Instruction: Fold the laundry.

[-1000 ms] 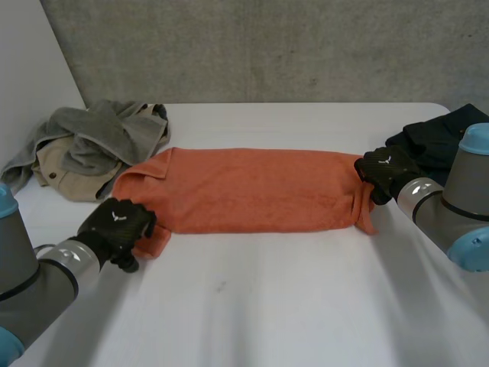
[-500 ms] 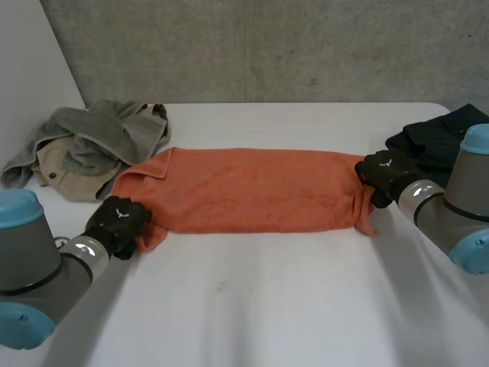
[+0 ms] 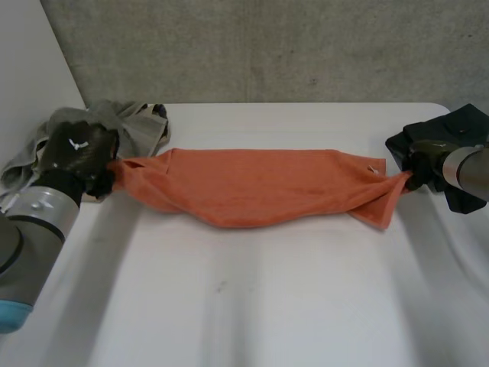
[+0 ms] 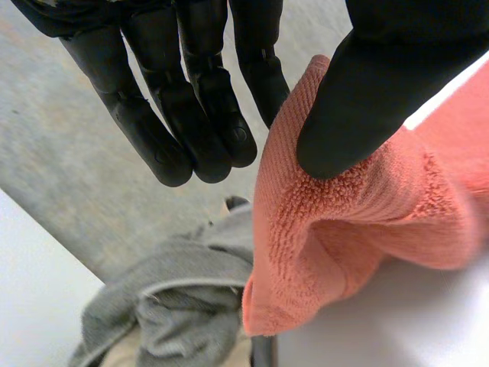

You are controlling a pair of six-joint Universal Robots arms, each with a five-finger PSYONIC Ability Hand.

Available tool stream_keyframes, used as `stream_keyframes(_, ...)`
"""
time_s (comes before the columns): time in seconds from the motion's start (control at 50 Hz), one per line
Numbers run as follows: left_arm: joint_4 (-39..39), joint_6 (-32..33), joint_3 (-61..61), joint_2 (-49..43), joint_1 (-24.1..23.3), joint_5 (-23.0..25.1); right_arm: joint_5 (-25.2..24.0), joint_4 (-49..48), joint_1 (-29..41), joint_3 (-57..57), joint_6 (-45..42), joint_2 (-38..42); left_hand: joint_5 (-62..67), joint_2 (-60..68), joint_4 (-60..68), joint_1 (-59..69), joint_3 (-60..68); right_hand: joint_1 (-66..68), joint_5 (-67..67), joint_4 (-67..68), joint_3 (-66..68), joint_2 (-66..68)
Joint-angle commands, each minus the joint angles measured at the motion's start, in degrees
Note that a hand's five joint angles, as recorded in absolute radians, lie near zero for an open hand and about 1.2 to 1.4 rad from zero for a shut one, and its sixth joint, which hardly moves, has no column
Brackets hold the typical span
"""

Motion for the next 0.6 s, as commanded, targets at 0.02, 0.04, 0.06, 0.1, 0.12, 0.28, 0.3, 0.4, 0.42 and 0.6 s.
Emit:
stream_keyframes(0.02, -0.5, -3.1, 2.0, 2.6, 0.8, -1.5, 7.7, 7.3, -1.2, -15.2, 8.2, 9.5, 14.0, 11.5, 11.6, 14.3, 12.1, -1.6, -3.7, -5.6, -5.0, -4.2)
stream_keyframes(0.04, -0.6, -3.3, 2.3, 2.7, 0.8, -1.8, 7.7, 8.0, -1.4, -15.7, 9.0, 9.6, 14.0, 11.5, 11.6, 14.3, 12.1, -4.1, -6.3, -8.1, -7.5, -6.7)
stream_keyframes(0.06, -1.0, -3.9, 2.8, 3.0, 0.9, -2.4, 7.2, 9.2, -1.4, -16.1, 10.3, 9.3, 14.0, 11.5, 11.6, 14.3, 12.1, -14.0, -16.1, -18.0, -17.4, -16.6)
stream_keyframes(0.1, -1.5, -4.5, 3.5, 3.2, 0.9, -2.9, 6.4, 9.8, -1.1, -15.8, 10.4, 8.5, 14.0, 11.5, 11.6, 14.3, 12.1, -30.3, -32.4, -34.3, -33.7, -32.9)
stream_keyframes(0.12, -1.8, -4.7, 3.9, 3.3, 0.8, -3.1, 6.0, 9.9, -0.9, -15.5, 10.0, 7.9, 14.0, 11.5, 11.6, 14.3, 12.1, -35.7, -37.9, -39.7, -39.1, -38.3)
stream_keyframes(0.28, -6.7, -7.3, 8.3, 5.9, -0.6, -3.9, -0.2, 6.7, -0.6, -3.1, -7.5, -1.6, 14.0, 11.5, 11.6, 14.3, 12.1, -49.2, -51.4, -53.3, -52.6, -51.8)
stream_keyframes(0.3, -7.5, -7.7, 9.1, 6.3, -1.2, -3.9, -1.2, 5.7, -0.7, 0.9, -13.3, -4.3, 14.0, 11.5, 11.6, 14.3, 12.1, -46.9, -49.0, -50.9, -50.3, -49.5)
stream_keyframes(0.4, -8.7, -8.3, 11.2, 6.7, -2.5, -4.0, -4.1, 0.6, -2.4, 12.7, -27.1, -13.3, 14.0, 11.5, 11.6, 14.3, 12.1, -38.8, -40.9, -42.8, -42.2, -41.4)
stream_keyframes(0.42, -8.7, -8.3, 11.4, 6.7, -2.7, -4.1, -4.8, -0.4, -2.8, 14.6, -28.8, -14.6, 14.0, 11.5, 11.6, 14.3, 12.1, -38.6, -40.8, -42.7, -42.0, -41.2)
stream_keyframes(0.6, -8.8, -8.4, 13.7, 5.1, -2.6, -5.2, -20.4, -9.9, -7.2, 31.8, -41.7, -24.5, 14.0, 11.5, 11.6, 14.3, 12.1, -36.3, -38.4, -40.3, -39.7, -38.9)
